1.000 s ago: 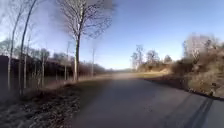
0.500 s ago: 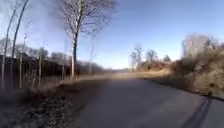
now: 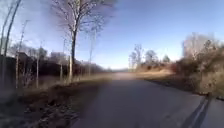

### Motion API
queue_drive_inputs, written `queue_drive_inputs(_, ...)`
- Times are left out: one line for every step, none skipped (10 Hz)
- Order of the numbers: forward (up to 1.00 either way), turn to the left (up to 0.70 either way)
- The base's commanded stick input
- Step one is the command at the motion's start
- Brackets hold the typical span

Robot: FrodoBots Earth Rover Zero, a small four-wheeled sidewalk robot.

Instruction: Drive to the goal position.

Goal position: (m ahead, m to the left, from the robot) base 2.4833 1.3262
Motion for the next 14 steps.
queue_drive_inputs(1.0, 0.0)
queue_drive_inputs(1.0, 0.0)
queue_drive_inputs(1.0, 0.0)
queue_drive_inputs(1.0, 0.0)
queue_drive_inputs(1.0, 0.0)
queue_drive_inputs(1.0, 0.0)
queue_drive_inputs(1.0, 0.0)
queue_drive_inputs(1.0, -0.08)
queue_drive_inputs(1.0, -0.4)
queue_drive_inputs(1.0, -0.4)
queue_drive_inputs(1.0, -0.19)
queue_drive_inputs(1.0, 0.0)
queue_drive_inputs(1.0, 0.0)
queue_drive_inputs(1.0, 0.0)
